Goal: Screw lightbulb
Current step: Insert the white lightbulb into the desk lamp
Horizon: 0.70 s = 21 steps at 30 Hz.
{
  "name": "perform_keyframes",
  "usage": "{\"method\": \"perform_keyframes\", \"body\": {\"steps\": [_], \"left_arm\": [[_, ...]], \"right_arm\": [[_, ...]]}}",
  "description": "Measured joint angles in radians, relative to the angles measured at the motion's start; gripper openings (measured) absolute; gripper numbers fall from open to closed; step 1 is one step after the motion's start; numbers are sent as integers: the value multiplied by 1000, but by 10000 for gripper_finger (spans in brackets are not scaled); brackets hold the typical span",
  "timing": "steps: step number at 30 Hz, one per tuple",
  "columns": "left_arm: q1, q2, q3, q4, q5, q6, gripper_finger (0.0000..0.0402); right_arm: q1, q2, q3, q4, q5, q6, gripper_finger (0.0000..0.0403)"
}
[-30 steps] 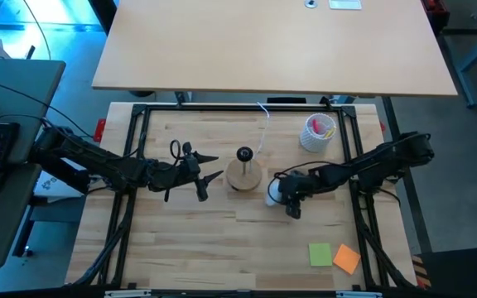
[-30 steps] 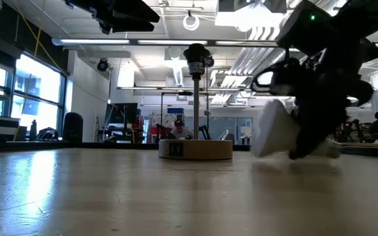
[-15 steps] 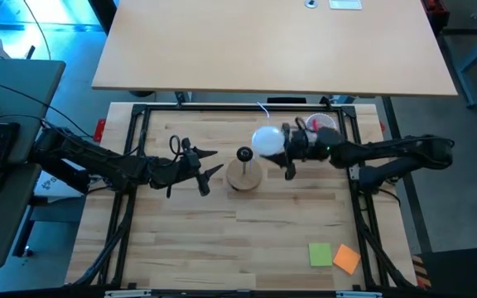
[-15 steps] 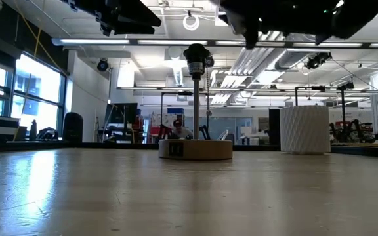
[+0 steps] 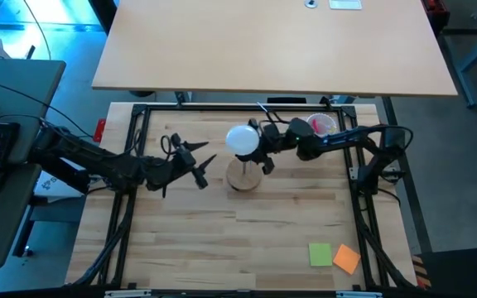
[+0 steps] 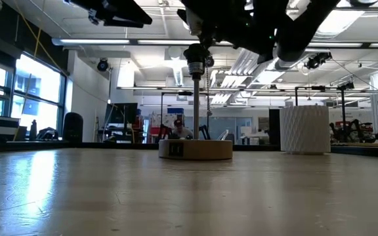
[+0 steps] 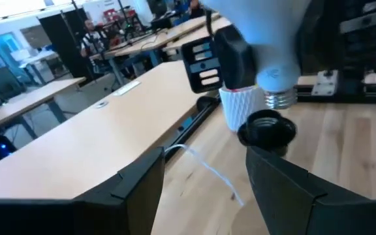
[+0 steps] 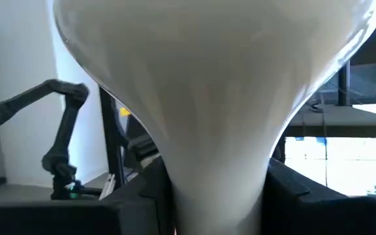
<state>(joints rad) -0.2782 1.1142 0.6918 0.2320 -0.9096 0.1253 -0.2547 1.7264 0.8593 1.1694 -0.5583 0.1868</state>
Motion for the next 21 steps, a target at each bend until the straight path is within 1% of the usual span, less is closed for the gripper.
{"method": "perform_keyframes", "body": {"steps": [3,7,12,21], "left_arm": [[-13,-8,0,-3,0,2,211],[-18,-8,0,-1,0,2,211],[-9,-8,0,25,1,0,211],[-9,-8,0,103,14,45,211]], "right_arm": [[-7,0,-54,83,7,-4,137],[-14,8,-106,145,66,-8,137],[-13,37,-89,187,84,0,137],[2,101,-73,198,97,-9,137]]}}
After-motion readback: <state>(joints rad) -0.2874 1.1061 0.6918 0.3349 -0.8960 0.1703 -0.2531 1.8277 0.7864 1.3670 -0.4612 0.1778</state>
